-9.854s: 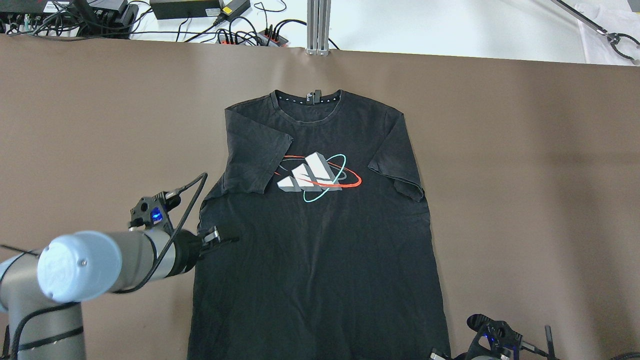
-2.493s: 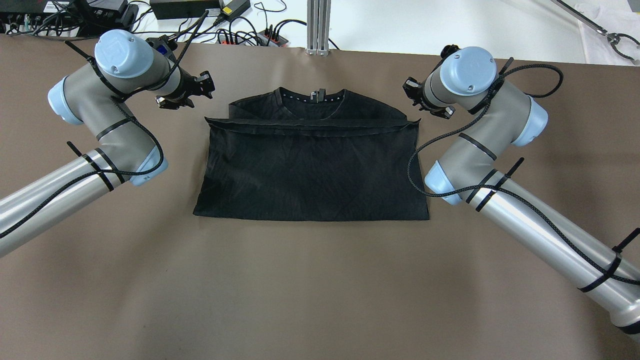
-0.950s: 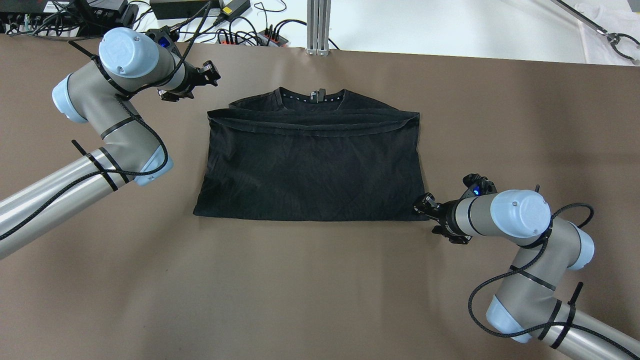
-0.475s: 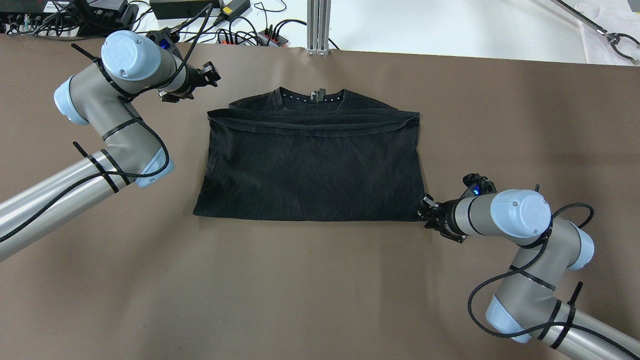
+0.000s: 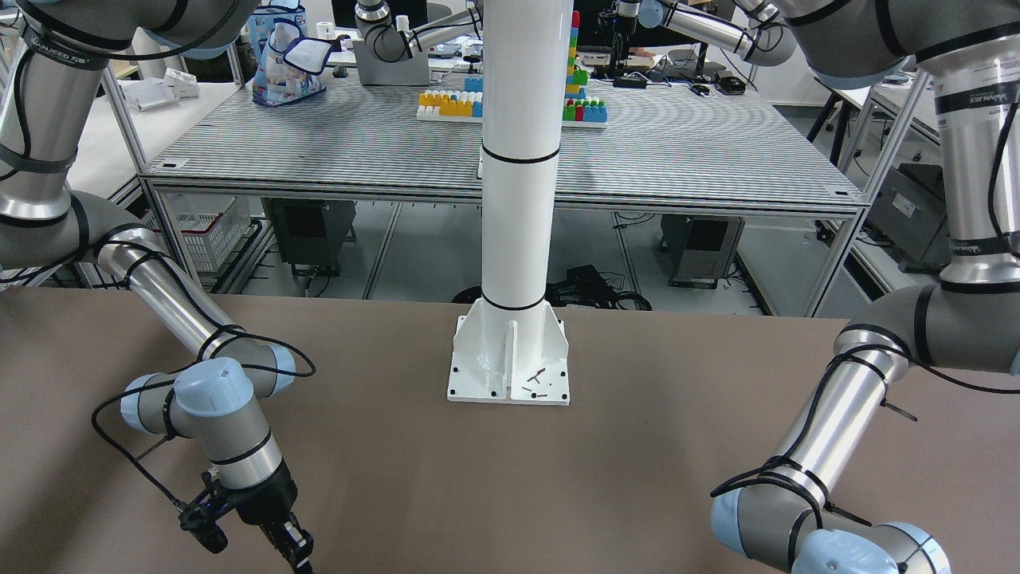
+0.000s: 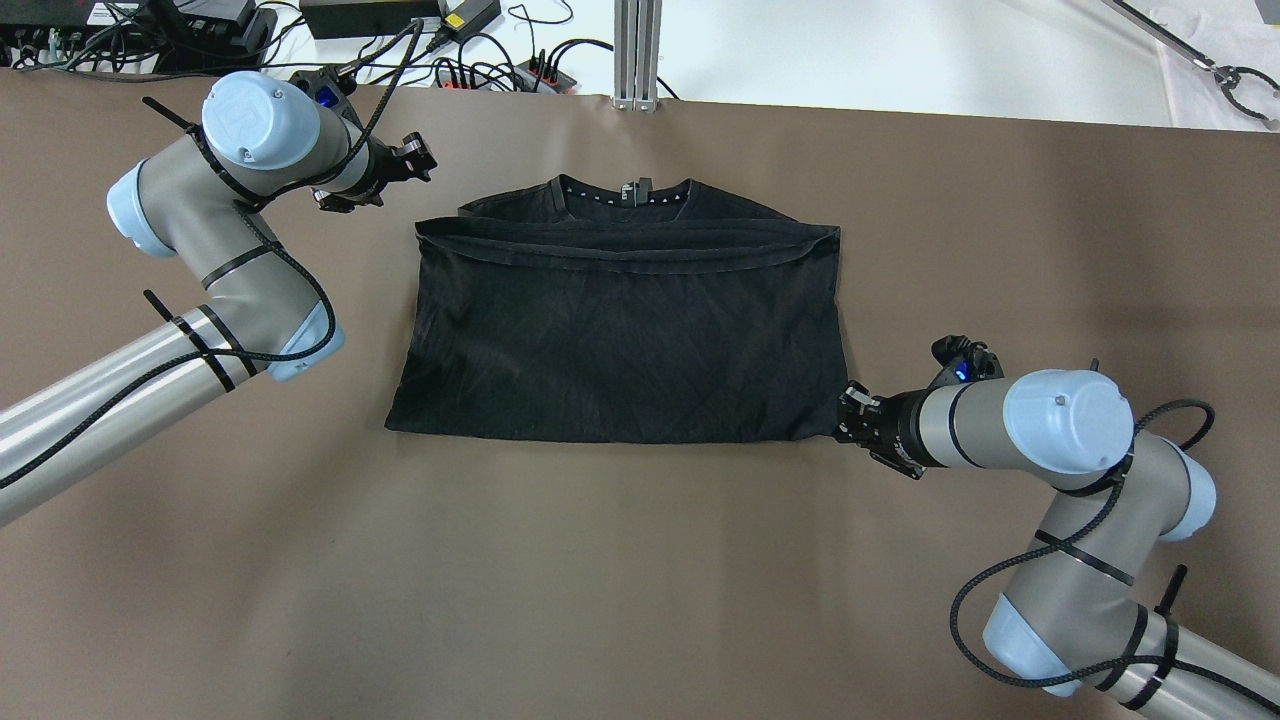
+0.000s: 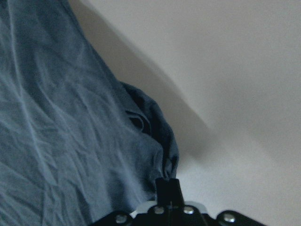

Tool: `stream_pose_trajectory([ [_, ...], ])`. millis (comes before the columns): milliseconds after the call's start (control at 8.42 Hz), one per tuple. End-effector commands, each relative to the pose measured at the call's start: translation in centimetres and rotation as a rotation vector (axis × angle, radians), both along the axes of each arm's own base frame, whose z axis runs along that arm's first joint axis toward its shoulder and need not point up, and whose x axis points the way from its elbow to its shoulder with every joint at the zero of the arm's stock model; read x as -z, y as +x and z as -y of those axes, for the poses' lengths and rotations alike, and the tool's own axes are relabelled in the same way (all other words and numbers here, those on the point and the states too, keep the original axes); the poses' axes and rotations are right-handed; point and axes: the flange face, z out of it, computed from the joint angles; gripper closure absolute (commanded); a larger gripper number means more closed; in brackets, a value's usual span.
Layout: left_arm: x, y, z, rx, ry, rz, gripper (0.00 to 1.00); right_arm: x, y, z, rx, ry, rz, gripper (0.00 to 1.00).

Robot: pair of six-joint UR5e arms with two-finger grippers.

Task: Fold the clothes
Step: 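Move the right gripper to the folded shirt's near corner and grasp it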

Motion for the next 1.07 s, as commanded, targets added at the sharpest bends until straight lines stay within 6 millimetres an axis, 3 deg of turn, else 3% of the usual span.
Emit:
stream_pose_trajectory([
  [0, 0.3, -0.1, -0.1, 0.0, 0.001, -0.008, 0.28, 6.8, 3.2, -7.9, 0.201, -0.111, 0.123, 1.0],
  [237, 1.4, -0.3, -0.3, -0.009, 0.012, -0.025, 0.28, 9.8, 5.5, -13.5, 0.571, -0.204, 0.248, 1.0],
  [356, 2.8, -0.6, -1.1, -0.026, 0.028, -0.053, 0.28, 10.3, 5.4, -15.8, 0.735, -0.25, 0.285, 0.55],
  [475, 4.4, -1.2, -2.9, -0.059, 0.026, -0.108, 0.28, 10.5, 5.2, -16.6, 0.788, -0.263, 0.294, 0.06],
  [594, 5.4, -2.1, -5.4, -0.088, 0.018, -0.168, 0.28, 10.3, 4.9, -16.6, 0.79, -0.267, 0.29, 0.05],
  [712, 4.9, -3.2, -8.5, -0.095, 0.017, -0.199, 0.28, 10.0, 4.7, -16.2, 0.778, -0.27, 0.285, 0.05],
  [950, 4.6, -1.2, -15.2, -0.128, -0.023, -0.263, 0.27, 8.7, 4.9, -13.7, 0.668, -0.255, 0.26, 0.05],
])
